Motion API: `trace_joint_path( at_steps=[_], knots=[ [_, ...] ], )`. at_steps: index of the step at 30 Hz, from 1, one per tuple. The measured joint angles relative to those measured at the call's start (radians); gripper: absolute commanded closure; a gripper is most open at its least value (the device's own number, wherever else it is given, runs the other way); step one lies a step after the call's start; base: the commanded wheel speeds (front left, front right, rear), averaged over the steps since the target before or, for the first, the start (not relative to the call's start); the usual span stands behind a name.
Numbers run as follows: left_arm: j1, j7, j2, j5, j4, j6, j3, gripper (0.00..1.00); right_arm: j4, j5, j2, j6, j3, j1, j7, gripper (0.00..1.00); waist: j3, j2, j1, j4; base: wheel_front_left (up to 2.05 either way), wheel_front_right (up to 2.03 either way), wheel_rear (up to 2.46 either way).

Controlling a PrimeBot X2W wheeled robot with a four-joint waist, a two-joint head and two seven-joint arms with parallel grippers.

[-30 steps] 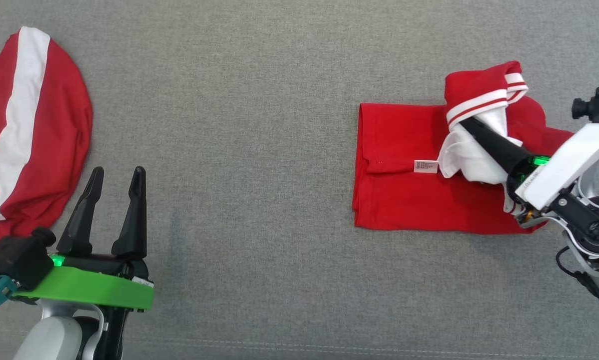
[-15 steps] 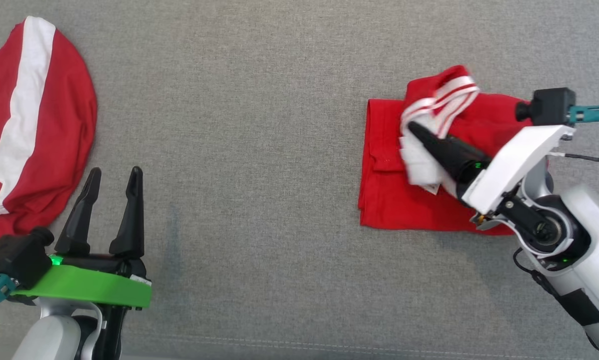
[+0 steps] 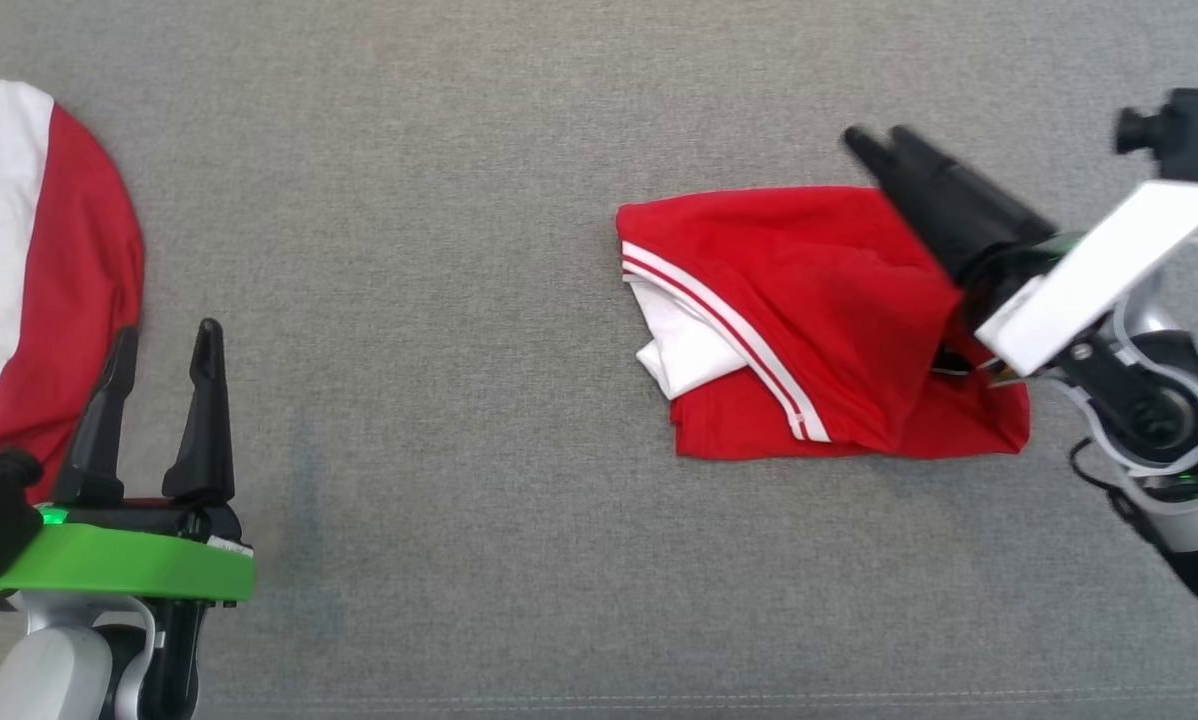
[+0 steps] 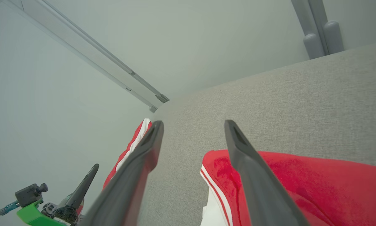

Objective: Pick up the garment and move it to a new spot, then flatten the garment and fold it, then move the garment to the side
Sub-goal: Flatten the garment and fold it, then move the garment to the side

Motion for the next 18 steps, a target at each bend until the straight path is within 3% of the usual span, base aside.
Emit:
trace_joint_path(
  at_steps=[8,18],
  knots=[
    [0.007,0.003,0.003,-0.003,-0.020,0.001,-0.006,0.00,0.137,0.035,-0.082,-0.034,-0.123,0.179,-0.067,0.00,-0.011,0.0000,0.0000,-0.036,0.00,0.00,0.00],
    [0.007,0.025,0.001,-0.003,-0.048,0.001,-0.034,0.00,0.232,0.078,-0.049,-0.034,-0.150,0.237,-0.108,0.00,0.018,0.0000,0.0000,-0.023,0.00,0.00,0.00]
  ],
)
